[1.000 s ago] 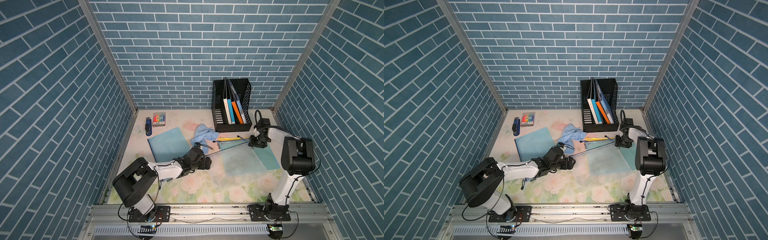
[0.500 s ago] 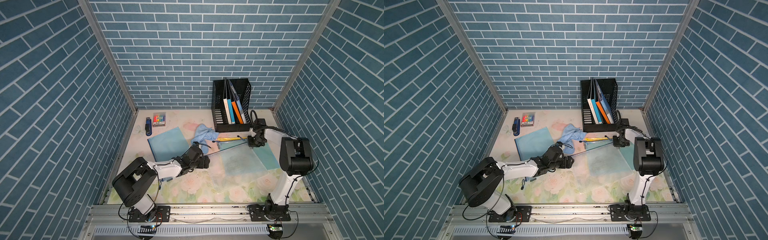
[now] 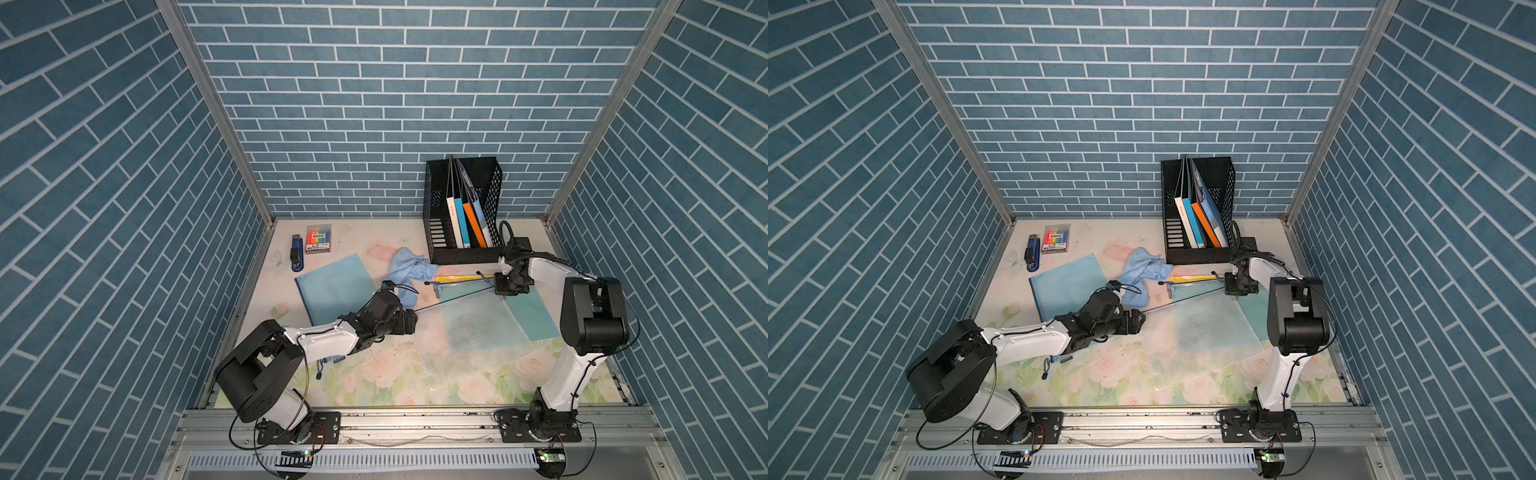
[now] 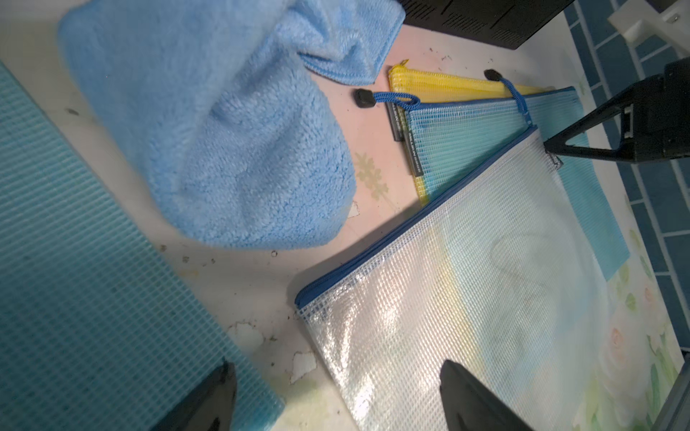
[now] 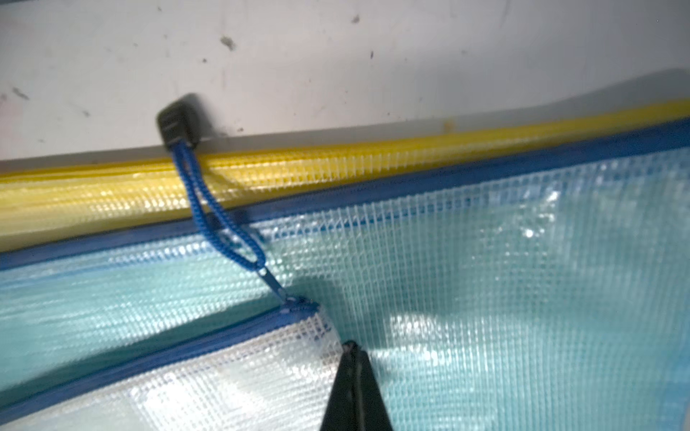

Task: Wipe the document bag
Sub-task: Adjust the document bag.

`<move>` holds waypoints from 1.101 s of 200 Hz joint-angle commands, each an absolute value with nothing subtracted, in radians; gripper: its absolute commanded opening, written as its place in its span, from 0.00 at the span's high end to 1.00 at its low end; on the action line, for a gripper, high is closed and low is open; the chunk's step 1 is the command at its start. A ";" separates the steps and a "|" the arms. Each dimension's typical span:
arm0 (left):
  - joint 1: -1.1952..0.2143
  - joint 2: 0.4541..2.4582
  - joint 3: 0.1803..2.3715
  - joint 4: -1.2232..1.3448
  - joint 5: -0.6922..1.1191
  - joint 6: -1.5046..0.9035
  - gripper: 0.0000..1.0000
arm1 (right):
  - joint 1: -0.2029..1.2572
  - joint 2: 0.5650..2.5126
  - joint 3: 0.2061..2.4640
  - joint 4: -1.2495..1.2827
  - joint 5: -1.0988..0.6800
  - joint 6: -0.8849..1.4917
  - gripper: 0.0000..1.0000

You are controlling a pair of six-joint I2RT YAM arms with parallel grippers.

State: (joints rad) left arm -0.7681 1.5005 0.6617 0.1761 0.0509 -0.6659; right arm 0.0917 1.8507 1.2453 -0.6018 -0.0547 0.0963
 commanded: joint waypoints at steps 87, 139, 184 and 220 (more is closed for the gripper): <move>-0.664 1.203 0.548 0.081 -0.035 -0.650 0.09 | -0.117 1.782 1.370 -0.796 -0.061 0.171 1.00; -0.634 1.146 0.528 0.041 -0.047 -0.650 0.09 | -0.188 1.861 1.425 -0.784 -0.059 0.137 1.00; -0.621 1.116 0.518 0.009 -0.065 -0.667 0.09 | -0.192 1.939 1.477 -0.804 -0.018 0.099 1.00; -0.563 1.064 0.532 -0.098 -0.104 -0.716 0.09 | -0.190 1.871 1.440 -0.728 -0.016 0.121 0.51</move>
